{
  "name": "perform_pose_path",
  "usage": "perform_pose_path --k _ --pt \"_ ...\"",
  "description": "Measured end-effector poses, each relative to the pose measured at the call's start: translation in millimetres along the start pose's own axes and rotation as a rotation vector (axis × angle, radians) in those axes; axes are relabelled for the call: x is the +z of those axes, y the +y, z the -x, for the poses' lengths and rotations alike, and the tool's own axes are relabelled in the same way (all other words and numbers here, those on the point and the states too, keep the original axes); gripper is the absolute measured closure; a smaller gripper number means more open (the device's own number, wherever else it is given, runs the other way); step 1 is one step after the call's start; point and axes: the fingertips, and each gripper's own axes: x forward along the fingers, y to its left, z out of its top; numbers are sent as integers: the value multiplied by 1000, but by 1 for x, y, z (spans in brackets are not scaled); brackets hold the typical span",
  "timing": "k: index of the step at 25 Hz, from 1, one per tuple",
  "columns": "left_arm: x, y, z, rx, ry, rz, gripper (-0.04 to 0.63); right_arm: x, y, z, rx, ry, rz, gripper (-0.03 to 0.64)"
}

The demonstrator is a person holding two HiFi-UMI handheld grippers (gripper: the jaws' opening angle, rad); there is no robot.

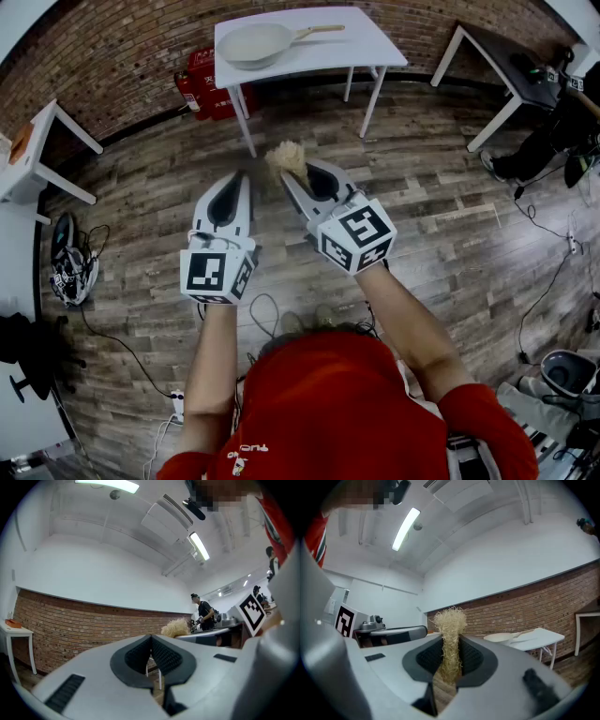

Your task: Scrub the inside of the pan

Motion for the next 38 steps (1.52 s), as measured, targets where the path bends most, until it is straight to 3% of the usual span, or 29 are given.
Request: perform_pose_path --k 14,30,38 --pt "-5 2 -20 21 14 -4 583 9 -17 -9 36 -14 -11 531" --pt "13 11 -76 94 2 -45 583 32 -74 -35 102 -27 4 531" --pt "7 48 -99 110 -6 -40 583 25 -92 -73 99 -8 12 530"
